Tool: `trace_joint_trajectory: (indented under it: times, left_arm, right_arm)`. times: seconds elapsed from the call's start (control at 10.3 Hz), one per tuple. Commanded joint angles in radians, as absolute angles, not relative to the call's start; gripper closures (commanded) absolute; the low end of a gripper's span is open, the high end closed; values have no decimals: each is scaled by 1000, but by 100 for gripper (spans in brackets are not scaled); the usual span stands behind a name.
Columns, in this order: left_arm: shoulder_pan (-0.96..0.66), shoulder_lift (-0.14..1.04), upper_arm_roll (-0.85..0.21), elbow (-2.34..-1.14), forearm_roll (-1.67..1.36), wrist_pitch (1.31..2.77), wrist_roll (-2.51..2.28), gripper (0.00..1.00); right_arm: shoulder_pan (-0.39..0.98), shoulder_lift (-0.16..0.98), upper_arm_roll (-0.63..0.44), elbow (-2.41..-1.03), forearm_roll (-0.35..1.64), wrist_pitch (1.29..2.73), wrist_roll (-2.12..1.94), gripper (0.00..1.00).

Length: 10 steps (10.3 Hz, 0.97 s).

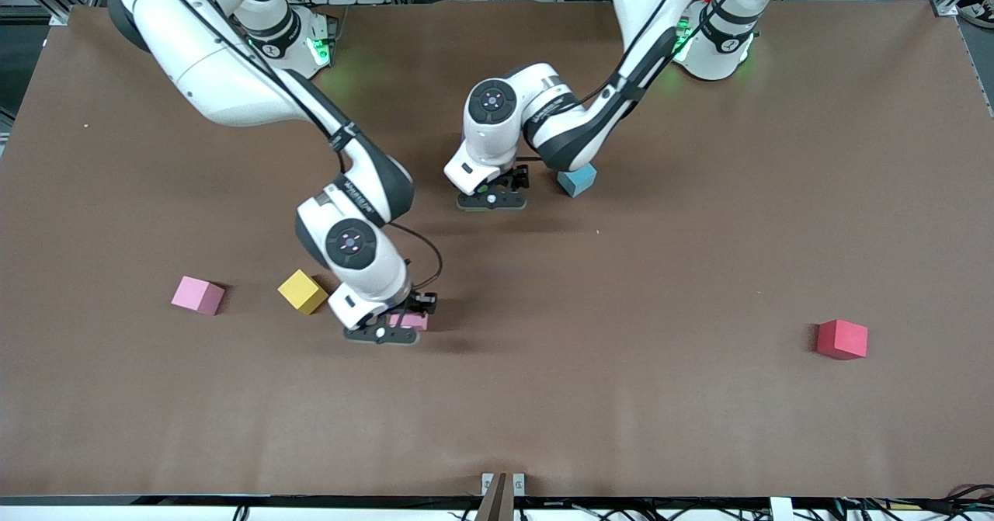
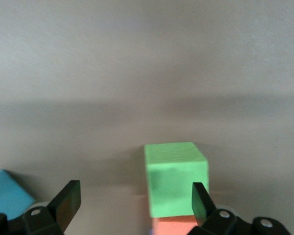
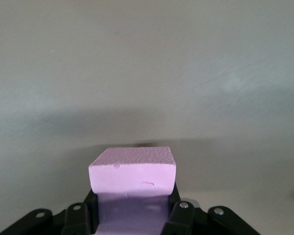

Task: Arrange blocks into number 1
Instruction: 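Place the pink cube below the green cube while the left gripper reaches cyan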

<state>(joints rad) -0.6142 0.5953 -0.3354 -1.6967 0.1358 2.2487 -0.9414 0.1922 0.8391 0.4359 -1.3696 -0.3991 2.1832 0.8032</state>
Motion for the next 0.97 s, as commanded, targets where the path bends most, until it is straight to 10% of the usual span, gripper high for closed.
trace_joint_trajectory:
  times: [0.0, 0.87]
  left_arm:
    - [-563, 456, -347, -1854, 155, 2246, -866, 0]
    - [-540, 111, -360, -2296, 152, 2330, -519, 0]
  right_arm:
    - [230, 828, 461, -1408, -397, 2175, 902, 100]
    - [242, 767, 632, -1650, -512, 2187, 1055, 100]
